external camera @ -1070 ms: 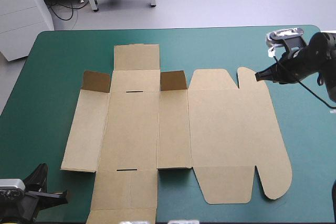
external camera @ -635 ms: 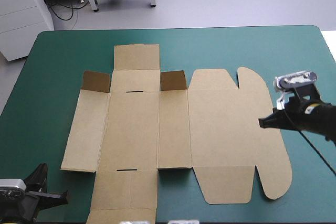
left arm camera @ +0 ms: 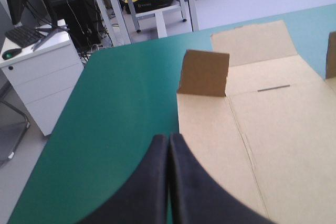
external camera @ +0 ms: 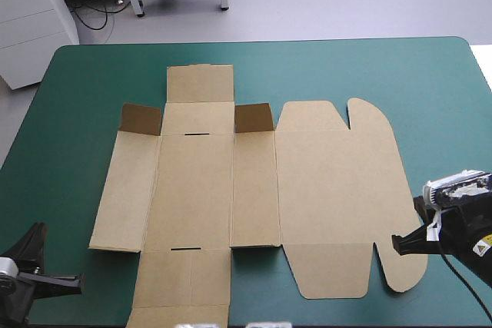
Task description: Fold the box
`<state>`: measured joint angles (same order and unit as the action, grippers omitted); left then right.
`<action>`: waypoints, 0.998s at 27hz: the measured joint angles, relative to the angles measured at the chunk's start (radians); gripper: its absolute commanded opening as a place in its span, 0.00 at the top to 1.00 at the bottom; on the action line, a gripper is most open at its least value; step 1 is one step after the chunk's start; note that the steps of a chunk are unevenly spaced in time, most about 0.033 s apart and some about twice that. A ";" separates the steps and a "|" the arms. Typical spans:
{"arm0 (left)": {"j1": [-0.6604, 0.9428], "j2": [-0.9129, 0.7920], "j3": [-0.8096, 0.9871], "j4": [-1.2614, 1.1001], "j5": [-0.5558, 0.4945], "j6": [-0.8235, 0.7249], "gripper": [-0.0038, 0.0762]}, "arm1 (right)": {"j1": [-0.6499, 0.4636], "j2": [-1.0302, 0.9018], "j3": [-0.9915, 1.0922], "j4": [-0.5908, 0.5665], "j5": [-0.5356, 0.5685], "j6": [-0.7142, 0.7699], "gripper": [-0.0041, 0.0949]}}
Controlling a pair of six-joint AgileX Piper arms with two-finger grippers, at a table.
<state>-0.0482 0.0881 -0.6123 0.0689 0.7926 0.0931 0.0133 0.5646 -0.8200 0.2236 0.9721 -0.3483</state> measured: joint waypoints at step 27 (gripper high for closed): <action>0.000 1.107 -0.432 -0.290 0.191 0.298 0.96 | 0.000 0.000 0.000 -0.003 0.031 0.003 0.98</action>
<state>-0.0482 1.1951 -1.0440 -0.2210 0.9832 0.3907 0.0133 0.5646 -0.8200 0.2209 1.0035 -0.3453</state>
